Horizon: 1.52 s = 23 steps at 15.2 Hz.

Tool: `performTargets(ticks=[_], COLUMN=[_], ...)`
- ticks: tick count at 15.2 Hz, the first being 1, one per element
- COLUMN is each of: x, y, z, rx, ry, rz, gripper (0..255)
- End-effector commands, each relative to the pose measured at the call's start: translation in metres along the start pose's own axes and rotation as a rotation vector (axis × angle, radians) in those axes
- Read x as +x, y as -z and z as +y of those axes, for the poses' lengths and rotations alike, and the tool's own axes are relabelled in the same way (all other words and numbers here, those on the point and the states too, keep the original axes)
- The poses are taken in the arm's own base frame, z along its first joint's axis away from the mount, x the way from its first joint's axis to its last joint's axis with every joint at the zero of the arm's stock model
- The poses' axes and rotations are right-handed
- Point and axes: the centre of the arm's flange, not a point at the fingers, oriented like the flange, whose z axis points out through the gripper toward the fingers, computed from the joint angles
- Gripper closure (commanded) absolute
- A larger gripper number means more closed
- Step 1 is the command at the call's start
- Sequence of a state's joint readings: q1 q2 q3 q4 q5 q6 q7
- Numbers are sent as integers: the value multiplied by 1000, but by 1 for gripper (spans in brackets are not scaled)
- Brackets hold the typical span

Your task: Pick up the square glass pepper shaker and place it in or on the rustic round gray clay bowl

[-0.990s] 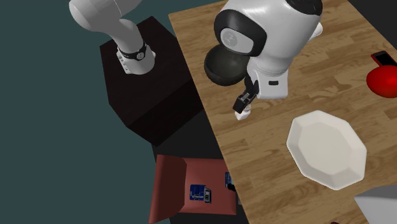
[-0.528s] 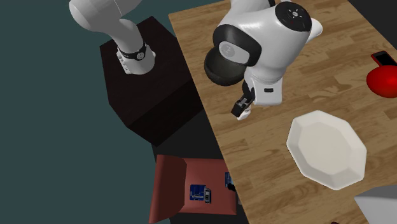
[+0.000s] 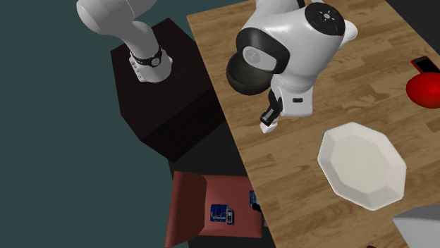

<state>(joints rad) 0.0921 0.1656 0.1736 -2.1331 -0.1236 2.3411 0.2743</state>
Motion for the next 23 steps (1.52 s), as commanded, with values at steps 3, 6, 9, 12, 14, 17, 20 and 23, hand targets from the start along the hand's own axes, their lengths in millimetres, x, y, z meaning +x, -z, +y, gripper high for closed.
performTargets(ticks=[3,6,9,12,14,17,20,23], x=[0,0,1,2,2,3,4,5], y=[0,0,10,26,37,52,68,84], z=[0,0,0,1,2,3,3,4], rx=[0,0,0,0,0,0,0,0], ry=[0,0,0,0,0,0,0,0], rz=[0,0,0,0,0,0,0,0], gripper=[255,255,255,255,255,255,255,255])
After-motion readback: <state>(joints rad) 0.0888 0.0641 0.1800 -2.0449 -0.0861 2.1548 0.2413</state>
